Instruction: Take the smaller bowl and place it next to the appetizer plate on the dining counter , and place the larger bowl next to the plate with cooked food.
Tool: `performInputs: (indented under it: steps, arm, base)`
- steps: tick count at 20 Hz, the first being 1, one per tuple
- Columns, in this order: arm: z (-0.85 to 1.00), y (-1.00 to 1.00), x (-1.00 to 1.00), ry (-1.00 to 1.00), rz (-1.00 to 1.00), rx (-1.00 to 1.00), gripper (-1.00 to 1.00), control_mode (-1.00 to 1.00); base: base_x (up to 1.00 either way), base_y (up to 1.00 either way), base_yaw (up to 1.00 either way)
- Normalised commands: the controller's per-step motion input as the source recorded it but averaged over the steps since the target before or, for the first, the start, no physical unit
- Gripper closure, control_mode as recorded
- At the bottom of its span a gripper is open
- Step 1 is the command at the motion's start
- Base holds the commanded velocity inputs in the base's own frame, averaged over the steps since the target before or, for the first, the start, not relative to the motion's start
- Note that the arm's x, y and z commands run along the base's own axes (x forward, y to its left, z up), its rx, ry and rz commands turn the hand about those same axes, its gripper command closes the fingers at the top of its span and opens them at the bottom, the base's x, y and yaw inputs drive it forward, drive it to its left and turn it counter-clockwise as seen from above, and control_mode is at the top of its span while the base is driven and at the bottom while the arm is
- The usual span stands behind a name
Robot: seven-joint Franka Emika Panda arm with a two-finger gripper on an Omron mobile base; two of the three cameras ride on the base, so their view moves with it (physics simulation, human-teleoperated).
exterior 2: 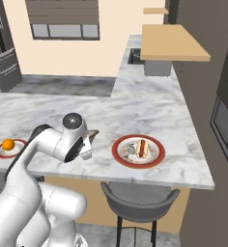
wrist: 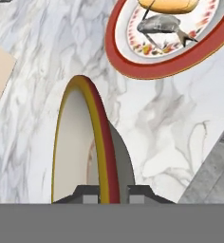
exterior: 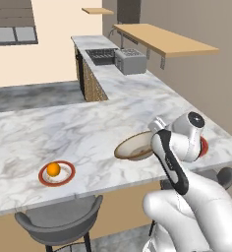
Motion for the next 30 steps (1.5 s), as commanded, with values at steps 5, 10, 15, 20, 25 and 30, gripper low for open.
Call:
performInputs:
  steps: [5,10,15,20,25,30]
  arm:
    - [-0.43,-0.01,0.53,0.01,0.00,0.00,1.00,-1.00]
    - [-0.41,-0.05,0.53,0.00,0.00,0.00,1.00,-1.00]
    - [-0.32,-0.13,0.47,0.01,0.00,0.01,1.00,-1.00]
    - [-0.31,-0.09,0.43,0.01,0.00,0.00,1.00,-1.00]
    - [-0.25,-0.01,0.33,0.09,0.00,0.00,1.00,-1.00]
    - [-0.17,-0.08,0.17,0.06,0.00,0.00,-1.00,-1.00]
  base:
    - [0.00,0.00,0.00]
    - [0.00,0.00,0.00]
    - [0.00,0.00,0.00]
    - [0.00,0.00,0.00]
    - [0.00,0.00,0.00]
    - [0.00,0.00,0.00]
